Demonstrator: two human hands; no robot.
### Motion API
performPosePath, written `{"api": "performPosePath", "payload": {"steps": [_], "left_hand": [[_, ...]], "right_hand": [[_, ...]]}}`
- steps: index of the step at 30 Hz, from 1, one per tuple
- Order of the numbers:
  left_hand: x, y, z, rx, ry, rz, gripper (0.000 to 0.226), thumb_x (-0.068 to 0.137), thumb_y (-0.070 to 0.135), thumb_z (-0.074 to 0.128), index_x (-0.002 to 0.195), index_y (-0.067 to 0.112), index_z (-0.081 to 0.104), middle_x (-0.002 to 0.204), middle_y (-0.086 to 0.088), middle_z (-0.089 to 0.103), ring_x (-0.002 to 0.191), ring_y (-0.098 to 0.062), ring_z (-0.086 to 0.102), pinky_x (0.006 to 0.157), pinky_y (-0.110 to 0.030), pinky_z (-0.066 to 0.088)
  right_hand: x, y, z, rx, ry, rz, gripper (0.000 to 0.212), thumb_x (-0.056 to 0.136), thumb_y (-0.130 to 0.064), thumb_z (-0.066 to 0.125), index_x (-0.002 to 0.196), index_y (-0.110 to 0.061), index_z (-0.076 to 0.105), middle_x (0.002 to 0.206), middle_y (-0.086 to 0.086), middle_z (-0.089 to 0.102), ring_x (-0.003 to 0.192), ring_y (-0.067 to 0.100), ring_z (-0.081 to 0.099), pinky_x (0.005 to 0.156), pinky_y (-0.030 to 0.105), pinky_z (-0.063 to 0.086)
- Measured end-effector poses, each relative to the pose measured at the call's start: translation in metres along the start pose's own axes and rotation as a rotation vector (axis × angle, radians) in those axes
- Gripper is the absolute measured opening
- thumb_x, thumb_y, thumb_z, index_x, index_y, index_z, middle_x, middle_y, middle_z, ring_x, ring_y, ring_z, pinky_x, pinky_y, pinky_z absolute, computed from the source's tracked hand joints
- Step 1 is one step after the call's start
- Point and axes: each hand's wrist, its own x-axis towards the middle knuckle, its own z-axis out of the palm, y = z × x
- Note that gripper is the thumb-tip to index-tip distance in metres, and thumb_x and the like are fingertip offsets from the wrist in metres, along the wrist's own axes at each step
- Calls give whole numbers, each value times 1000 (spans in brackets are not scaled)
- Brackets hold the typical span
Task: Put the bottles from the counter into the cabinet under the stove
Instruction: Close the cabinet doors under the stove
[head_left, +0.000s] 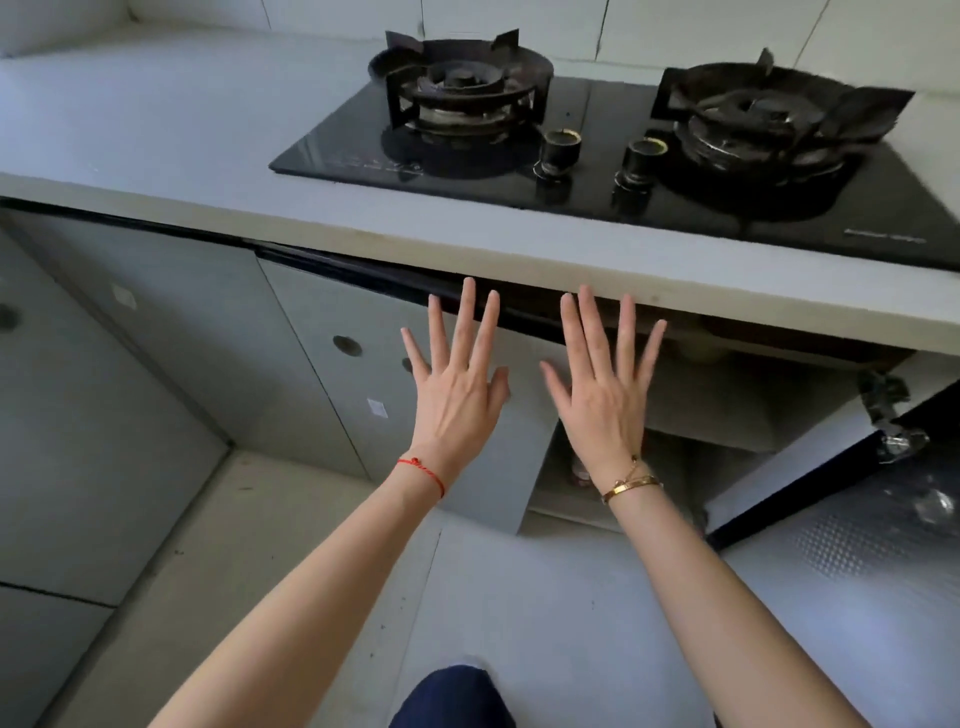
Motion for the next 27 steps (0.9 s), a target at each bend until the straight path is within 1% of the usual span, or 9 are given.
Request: {"api": "performPosePath", "payload": {"steps": [3, 6, 9, 14, 17, 20, 23, 27], "left_hand": [[12, -4, 17, 2, 75, 20, 80, 94, 26, 44, 154, 26, -8, 161, 2, -19, 147, -39, -19, 112, -72, 5], [20, -4, 32, 3, 155, 21, 79, 95, 25, 42, 154, 28, -10, 162, 3, -18, 146, -41, -20, 111, -73, 6], [23, -4, 43, 10, 238, 23, 77, 95, 25, 41, 154, 28, -8, 163, 2, -16, 145, -42, -21, 110, -75, 6], [23, 1, 50, 21, 309, -3, 73, 97, 26, 38, 154, 28, -7, 163, 3, -15, 145, -44, -21, 106, -78, 5], [22, 3, 49, 67, 325, -3, 72, 98, 30, 36, 154, 26, -8, 164, 1, -12, 147, -42, -18, 107, -77, 3], [12, 3, 46, 90, 326, 15, 72, 98, 30, 37, 155, 21, -7, 164, 1, -10, 148, -38, -16, 109, -75, 2], [-8, 5, 47, 73, 312, 68, 74, 97, 29, 40, 155, 21, -7, 164, -1, -12, 149, -35, -16, 111, -73, 0], [-39, 15, 55, 24, 257, 158, 77, 96, 27, 44, 155, 24, -5, 164, 1, -10, 149, -29, -17, 114, -69, 1]], "right_hand": [[9, 12, 21, -22, 98, -22, 69, 100, -51, 38, 154, -20, 9, 161, -3, 7, 148, 35, 9, 115, 65, 9], [14, 17, 35, -67, 166, -33, 70, 100, -52, 36, 154, -21, 5, 161, -4, 2, 148, 34, 7, 116, 65, 6], [14, 19, 42, -108, 227, -34, 68, 101, -53, 32, 154, -20, 5, 161, -4, 1, 148, 33, 6, 116, 65, 5], [14, 18, 45, -137, 245, -30, 69, 101, -52, 31, 154, -20, 1, 163, -4, 1, 149, 34, 3, 115, 65, 6], [13, 15, 41, -136, 246, -32, 69, 101, -50, 33, 154, -19, 1, 163, -2, 2, 149, 33, 2, 117, 63, 5], [1, 12, 35, -49, 295, -33, 65, 101, -45, 38, 154, -17, 12, 163, 2, 10, 150, 30, 6, 119, 59, 5], [-30, 12, 34, 133, 367, -18, 59, 101, -39, 44, 151, -15, 25, 160, 4, 22, 149, 27, 13, 120, 55, 11], [-75, 24, 39, 260, 342, 109, 59, 100, -39, 46, 150, -16, 28, 158, 3, 27, 148, 22, 18, 120, 49, 18]]}}
